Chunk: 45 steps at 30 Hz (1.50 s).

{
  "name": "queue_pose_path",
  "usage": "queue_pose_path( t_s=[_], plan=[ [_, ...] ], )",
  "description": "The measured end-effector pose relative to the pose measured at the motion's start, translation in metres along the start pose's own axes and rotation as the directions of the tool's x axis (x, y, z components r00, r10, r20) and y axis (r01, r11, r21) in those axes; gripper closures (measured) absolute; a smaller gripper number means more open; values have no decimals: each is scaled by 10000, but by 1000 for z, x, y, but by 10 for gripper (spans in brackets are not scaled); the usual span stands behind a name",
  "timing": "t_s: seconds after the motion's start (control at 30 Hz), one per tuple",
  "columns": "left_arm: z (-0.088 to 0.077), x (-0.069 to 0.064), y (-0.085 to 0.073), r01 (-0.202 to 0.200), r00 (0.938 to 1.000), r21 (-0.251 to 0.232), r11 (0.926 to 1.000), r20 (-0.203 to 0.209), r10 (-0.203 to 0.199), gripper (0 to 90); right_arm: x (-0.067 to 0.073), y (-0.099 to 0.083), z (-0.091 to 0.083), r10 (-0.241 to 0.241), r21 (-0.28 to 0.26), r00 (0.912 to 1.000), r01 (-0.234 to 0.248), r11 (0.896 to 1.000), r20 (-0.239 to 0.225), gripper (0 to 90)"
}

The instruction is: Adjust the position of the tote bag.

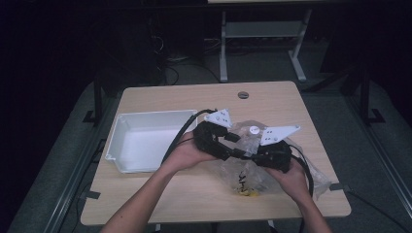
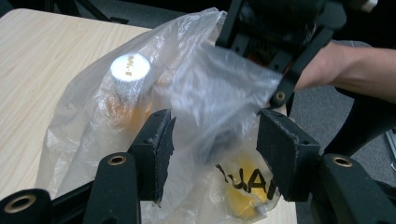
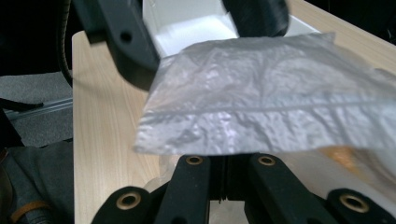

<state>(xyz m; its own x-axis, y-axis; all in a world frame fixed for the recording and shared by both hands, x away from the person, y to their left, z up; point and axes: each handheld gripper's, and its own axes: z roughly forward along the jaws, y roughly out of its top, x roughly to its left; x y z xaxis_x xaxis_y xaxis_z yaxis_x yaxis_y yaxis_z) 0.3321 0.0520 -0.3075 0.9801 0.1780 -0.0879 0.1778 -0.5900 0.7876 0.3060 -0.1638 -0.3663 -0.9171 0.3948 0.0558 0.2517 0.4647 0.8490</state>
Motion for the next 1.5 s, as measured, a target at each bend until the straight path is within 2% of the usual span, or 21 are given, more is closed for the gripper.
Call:
queue_pose_path(
  t_s=[0.13, 0.27, 0.37, 0.43, 0.53, 0.6, 0.83, 0.9, 1.07, 1.13, 1.37, 1.5],
  plan=[
    [1, 2, 0, 86, 10000, 12, 10000, -10, -86, 448, 2, -4, 6, -22, 150, 10000, 23, 9999, -95, 886],
    [6, 5, 0, 7, 10000, 201, 9998, 28, -8, 521, 4, -5, 6, -143, 184, 9998, 145, 9997, -99, 884],
    [8, 7, 0, -62, 10000, 297, 9995, -36, 63, 639, 5, -5, 6, -201, 283, 9998, 203, 9994, -71, 882],
    [9, 6, 0, -142, 9998, 317, 9994, -105, 145, 750, 6, -6, 5, -206, 304, 9998, 208, 9993, -63, 874],
    [11, 6, 0, -245, 9995, 411, 9989, -171, 252, 858, 6, -6, 3, -223, 291, 9997, 224, 9993, -32, 850],
    [12, 6, 0, -235, 9994, 449, 9987, -225, 245, 892, 7, -6, 1, -167, 285, 9999, 168, 9995, -41, 842],
    [12, 6, -1, -426, 9978, 573, 9974, -474, 453, 899, 8, -10, -7, -80, 135, 10000, 81, 9999, -4, 773],
    [11, 6, -3, -339, 9976, 496, 9982, -580, 367, 899, 8, -13, -13, 12, 28, 10000, -12, 10000, 11, 721],
    [10, 11, -12, -178, 9965, 634, 9978, -803, 229, 900, 8, -17, -24, 79, -109, 10000, -79, 9999, 24, 658],
    [10, 13, -18, -83, 9963, 718, 9974, -846, 144, 900, 9, -19, -34, 192, -87, 9998, -192, 9998, 62, 616],
    [12, 13, -27, 65, 9961, 775, 9970, -884, 4, 900, 8, -22, -61, 414, -271, 9989, -408, 9988, 231, 597],
    [13, 11, -29, 40, 9961, 820, 9966, -881, 32, 900, 5, -23, -73, 541, -186, 9976, -533, 9984, 439, 592]
  ],
)
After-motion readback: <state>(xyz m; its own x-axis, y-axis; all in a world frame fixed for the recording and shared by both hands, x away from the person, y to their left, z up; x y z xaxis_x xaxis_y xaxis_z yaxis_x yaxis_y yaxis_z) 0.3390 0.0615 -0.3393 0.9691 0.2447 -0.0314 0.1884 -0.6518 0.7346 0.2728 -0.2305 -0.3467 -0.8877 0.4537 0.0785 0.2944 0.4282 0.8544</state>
